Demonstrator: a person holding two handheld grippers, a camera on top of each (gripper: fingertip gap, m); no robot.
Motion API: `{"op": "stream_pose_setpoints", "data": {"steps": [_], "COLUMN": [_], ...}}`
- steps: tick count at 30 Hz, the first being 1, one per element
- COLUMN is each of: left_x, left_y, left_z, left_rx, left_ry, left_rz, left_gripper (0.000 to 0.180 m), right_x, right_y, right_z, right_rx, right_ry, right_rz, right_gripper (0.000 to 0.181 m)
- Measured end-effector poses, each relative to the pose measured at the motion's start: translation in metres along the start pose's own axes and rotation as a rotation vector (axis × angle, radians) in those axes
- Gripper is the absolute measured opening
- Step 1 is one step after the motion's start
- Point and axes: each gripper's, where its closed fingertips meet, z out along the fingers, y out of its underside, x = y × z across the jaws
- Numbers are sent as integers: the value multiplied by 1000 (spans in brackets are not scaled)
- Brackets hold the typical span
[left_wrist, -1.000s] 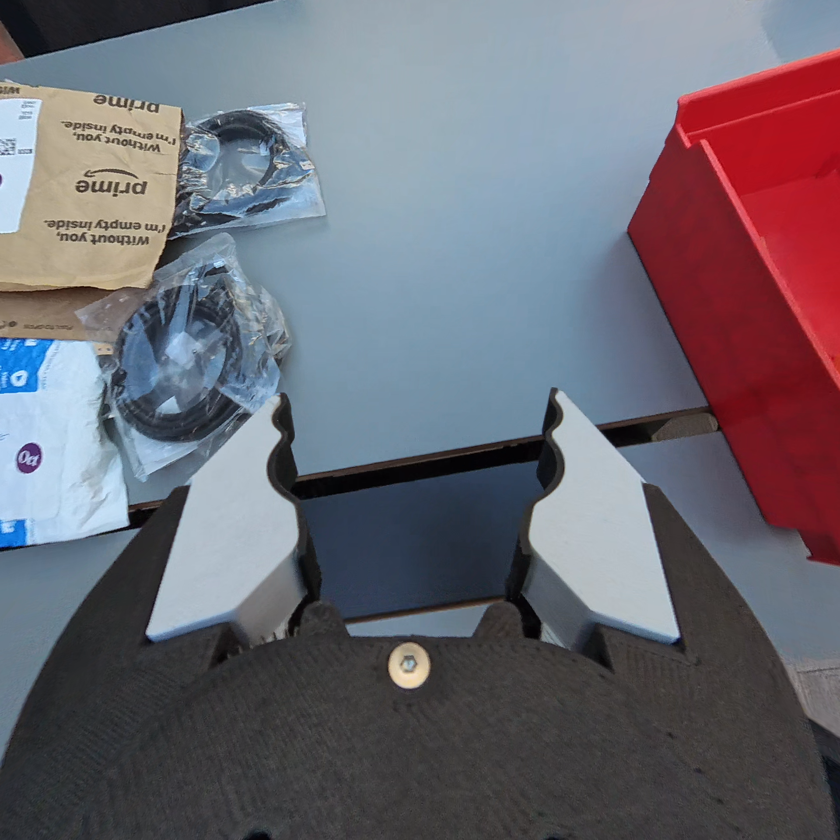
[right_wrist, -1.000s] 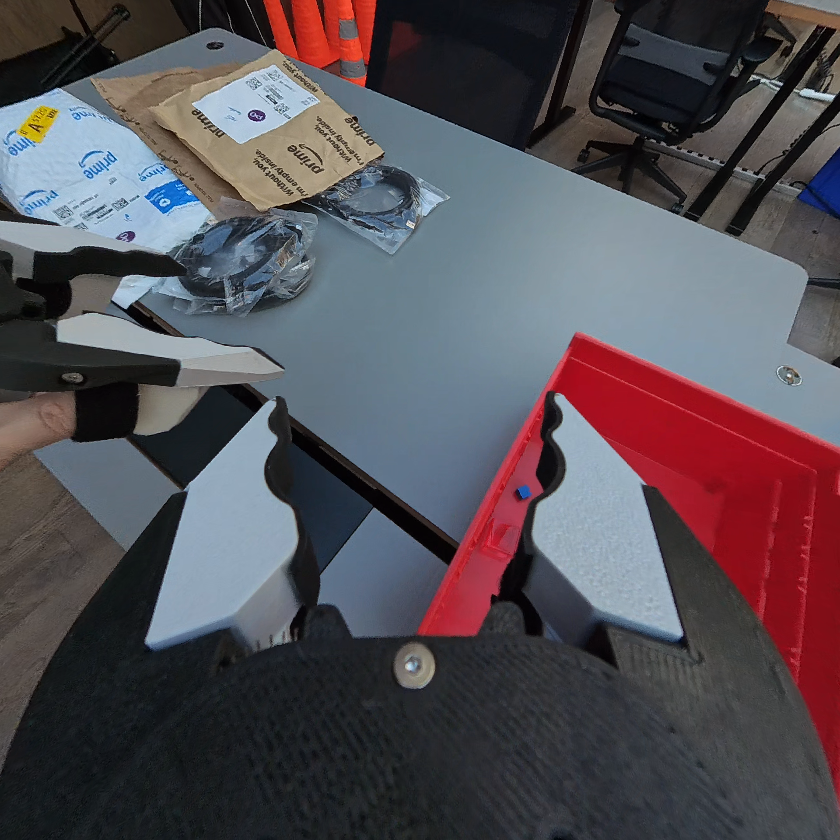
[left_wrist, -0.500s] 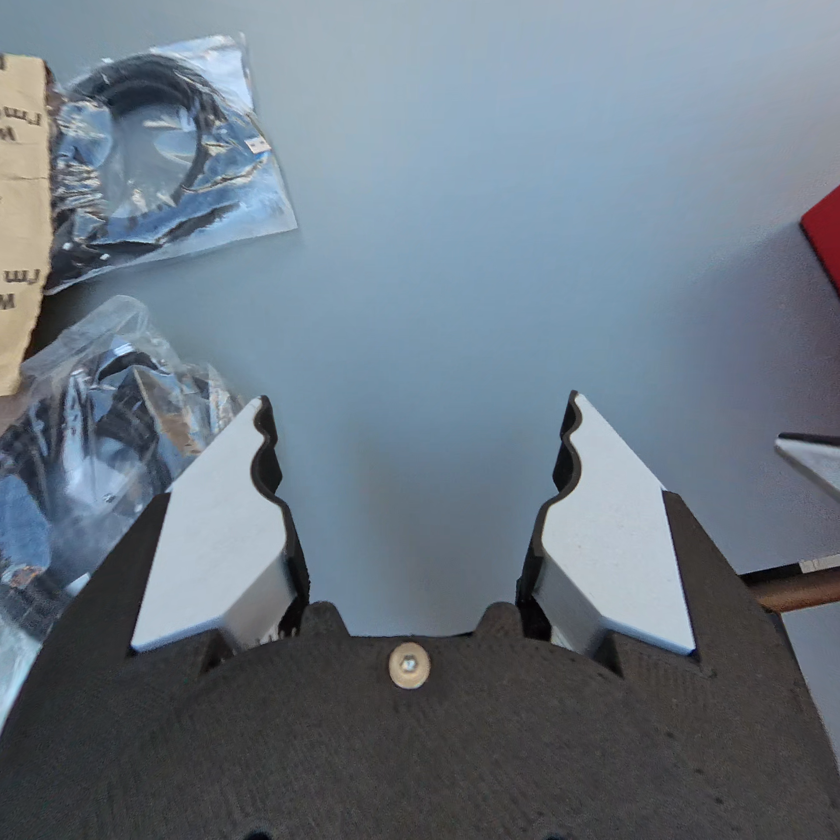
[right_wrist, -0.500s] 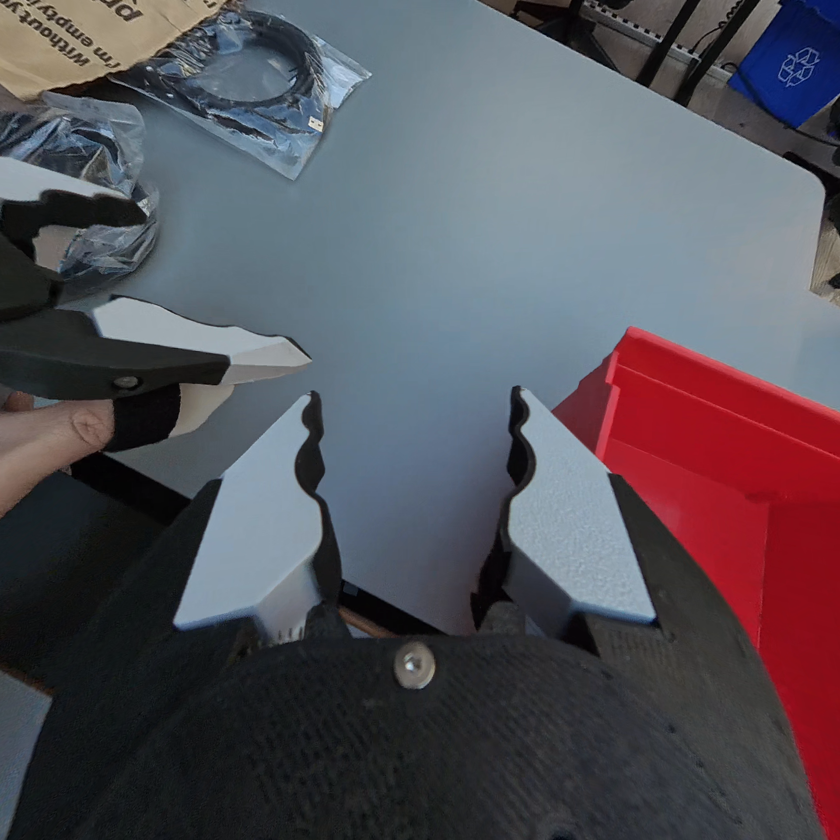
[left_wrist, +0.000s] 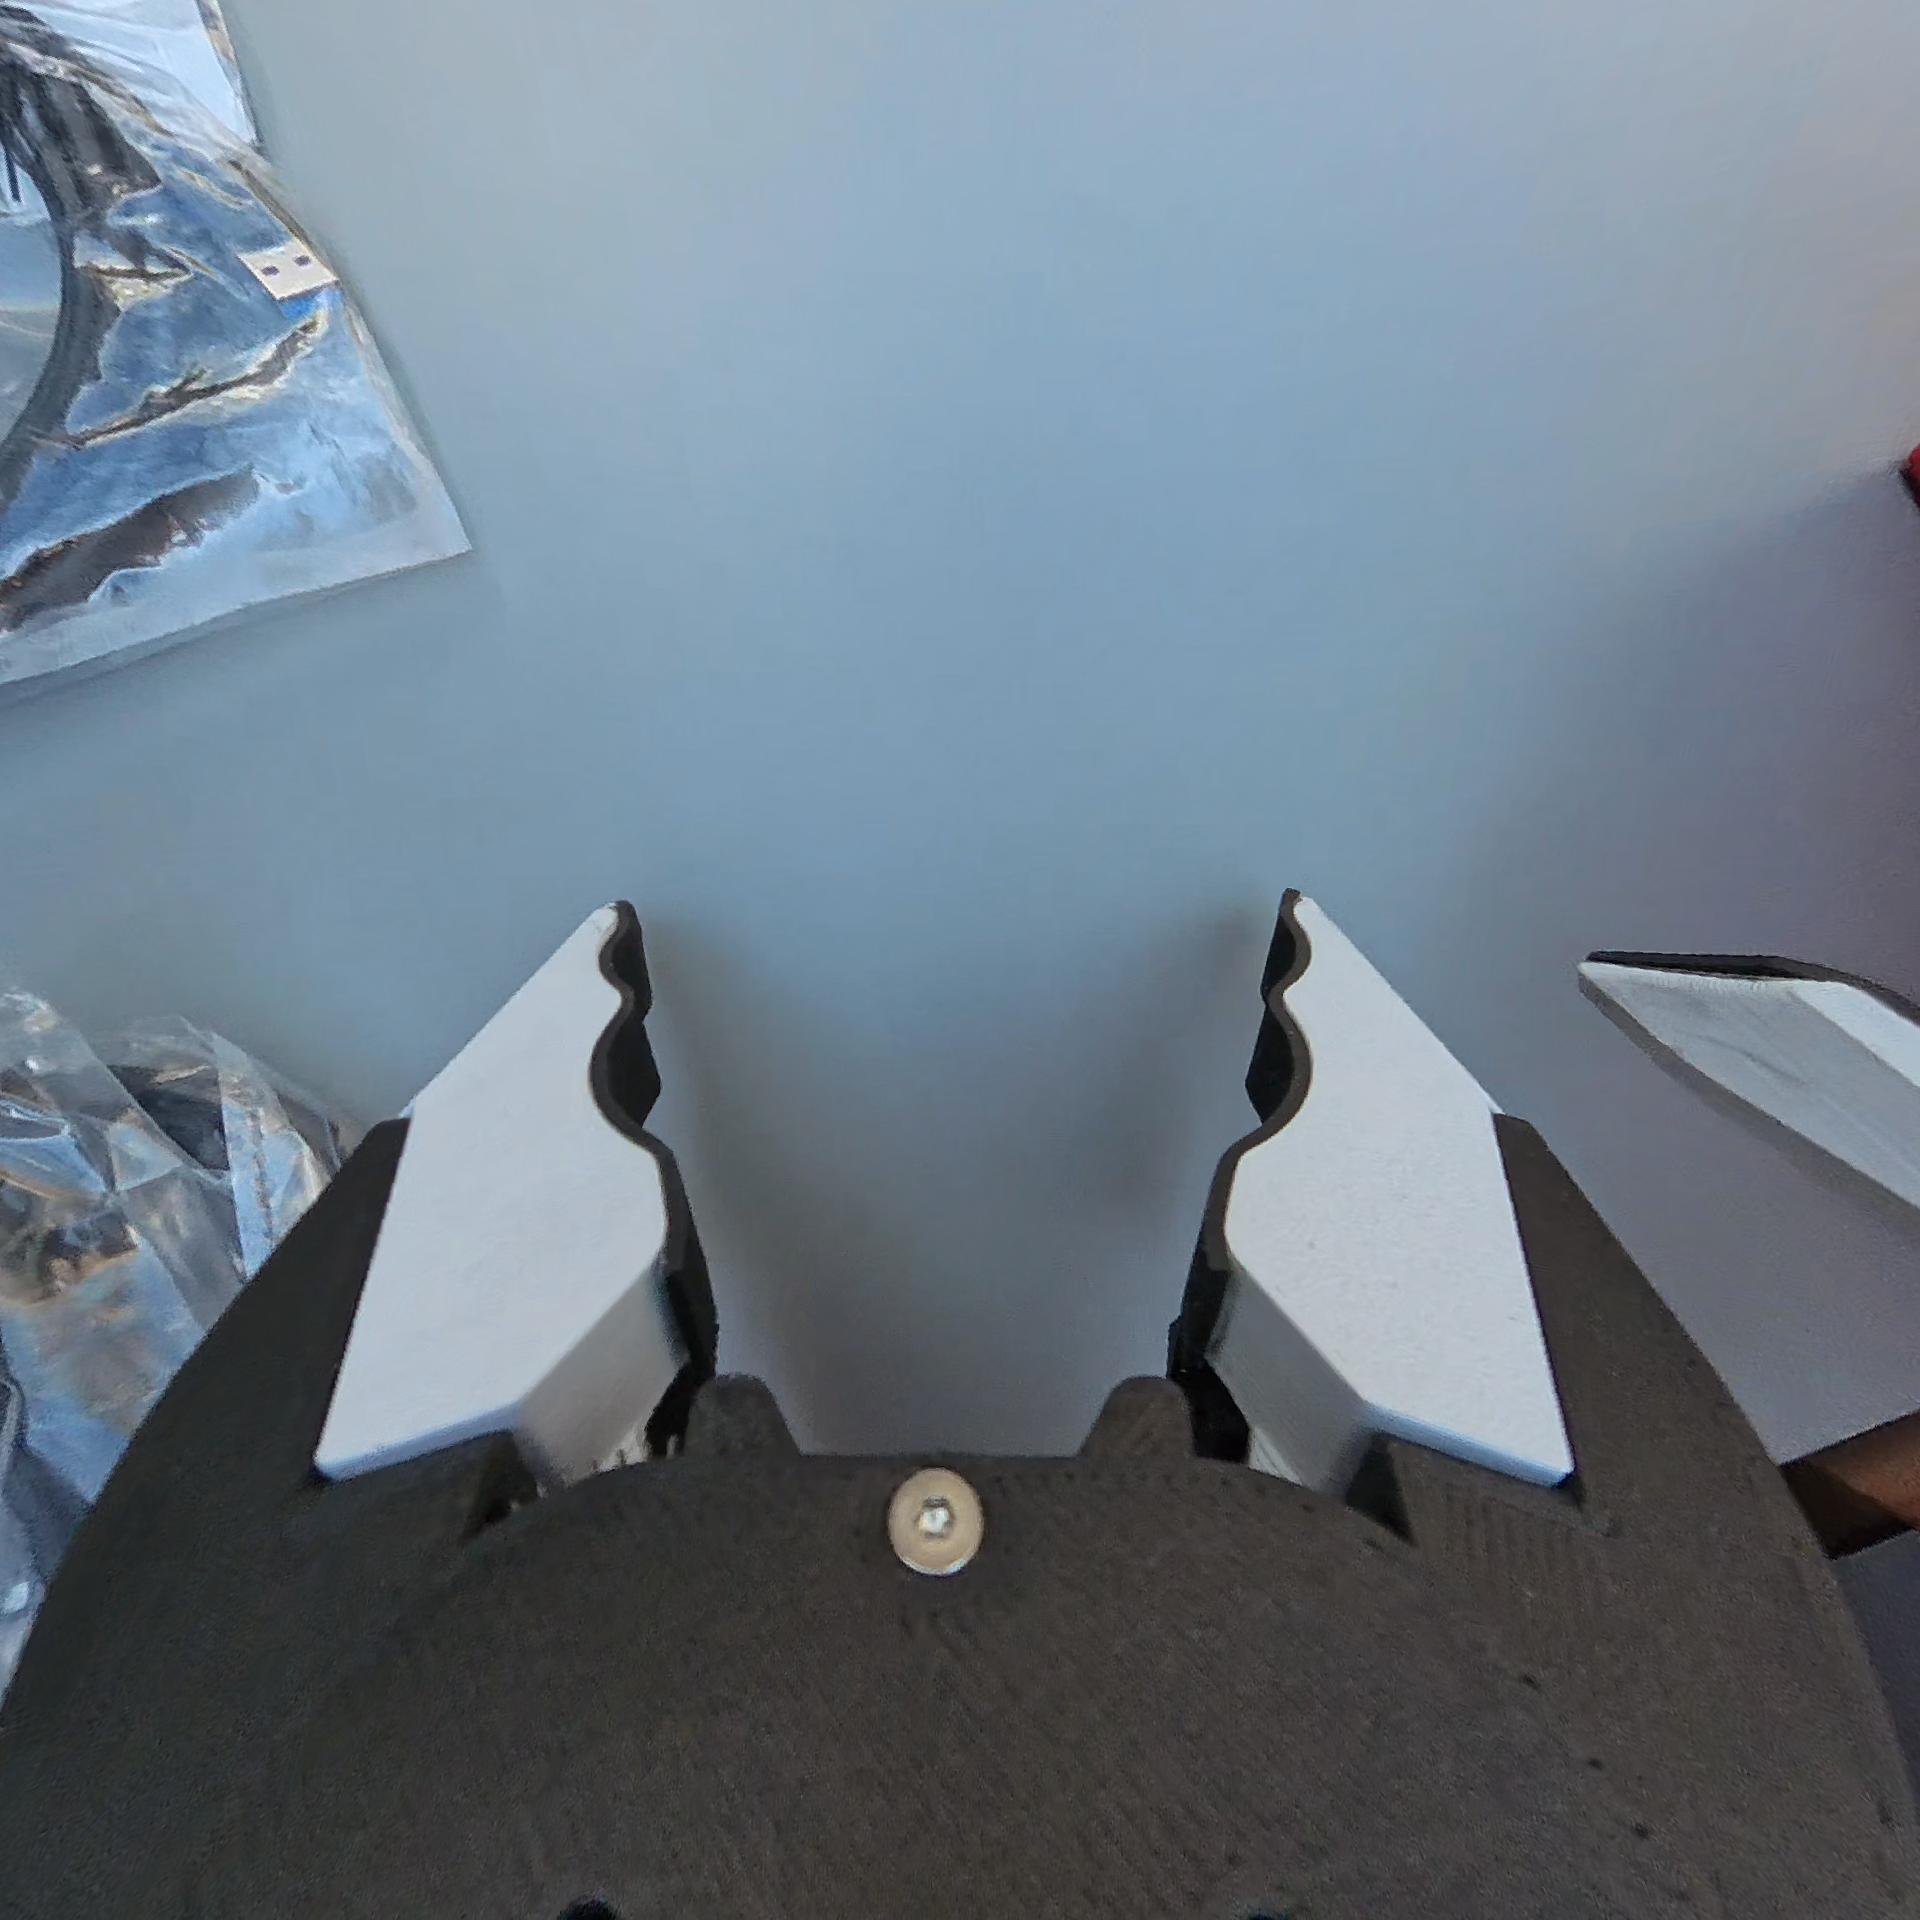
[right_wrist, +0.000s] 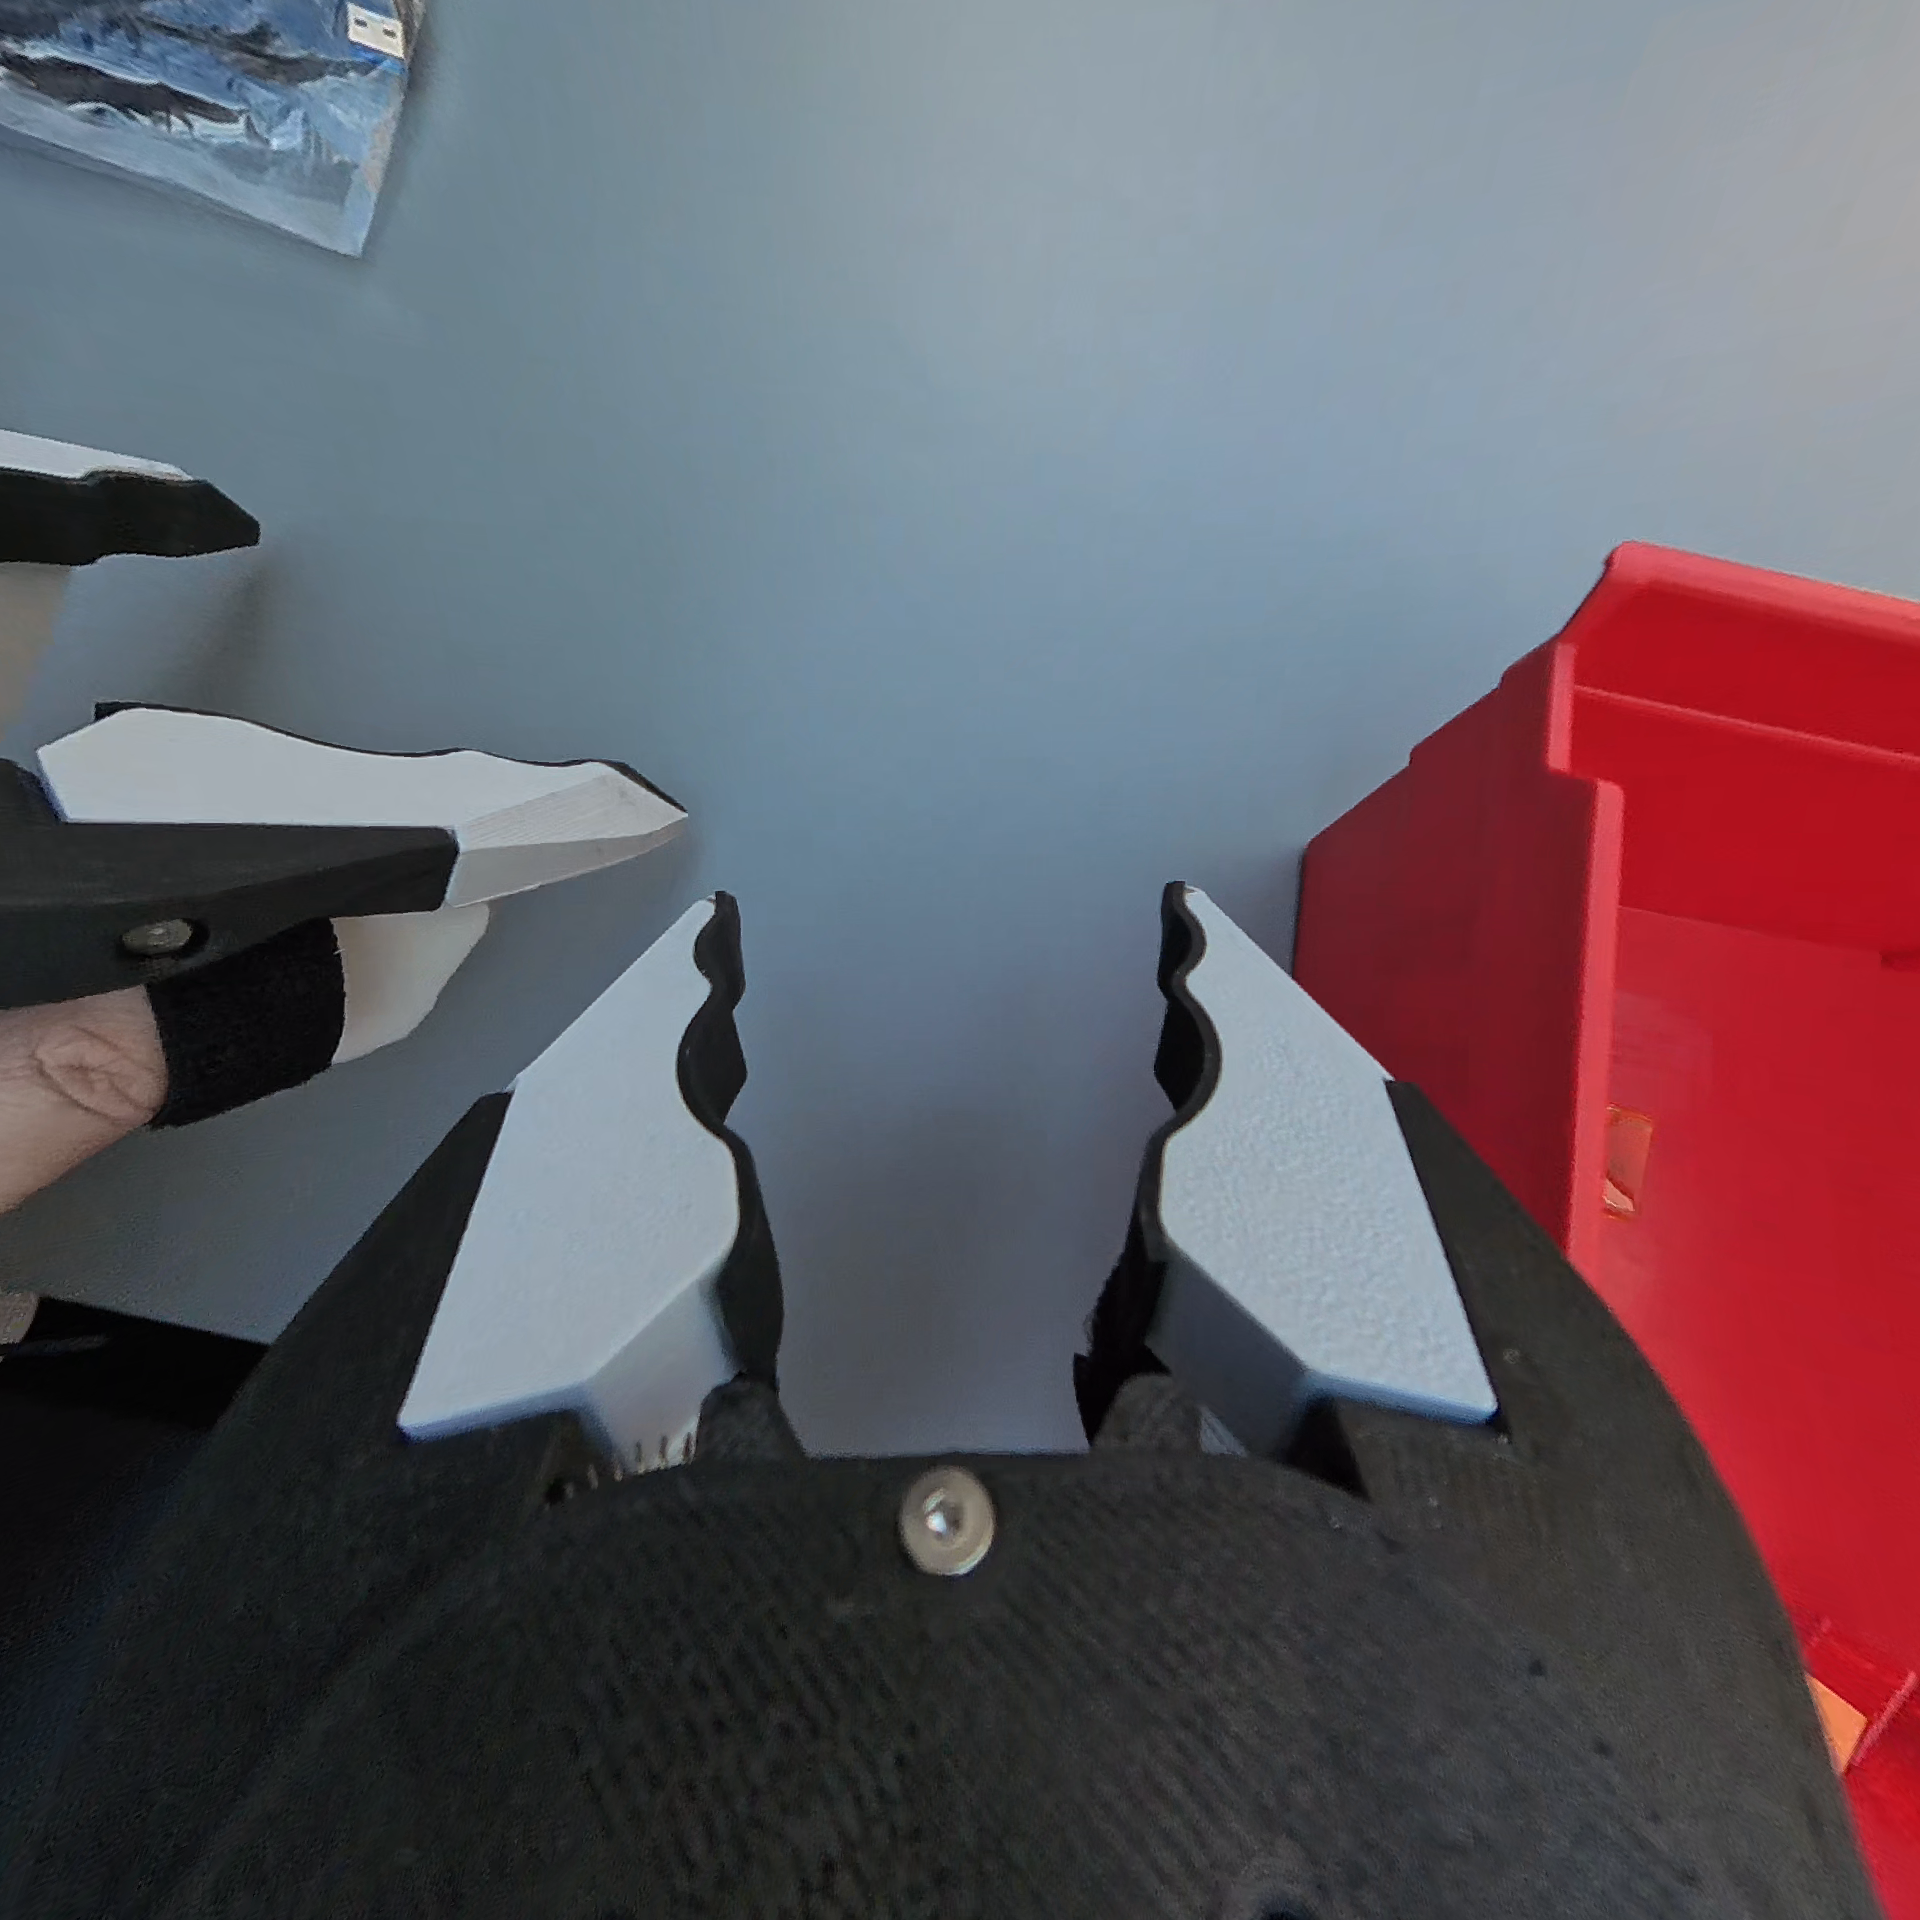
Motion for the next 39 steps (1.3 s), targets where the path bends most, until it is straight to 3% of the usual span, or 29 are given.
{"op": "stream_pose_setpoints", "data": {"steps": [14, 35, 39], "left_x": [-1, -6, -6], "left_y": [-10, -22, -32], "left_z": [13, 2, -13], "left_rx": [-21, 43, 104], "left_ry": [-3, -28, -3], "left_rz": [14, 39, 34], "left_gripper": [114, 111, 106], "right_x": [5, 7, 4], "right_y": [-8, -10, -38], "right_z": [39, 34, 10], "right_rx": [3, 35, 140], "right_ry": [37, 52, 48], "right_rz": [228, 225, 156], "right_gripper": [106, 106, 99]}}
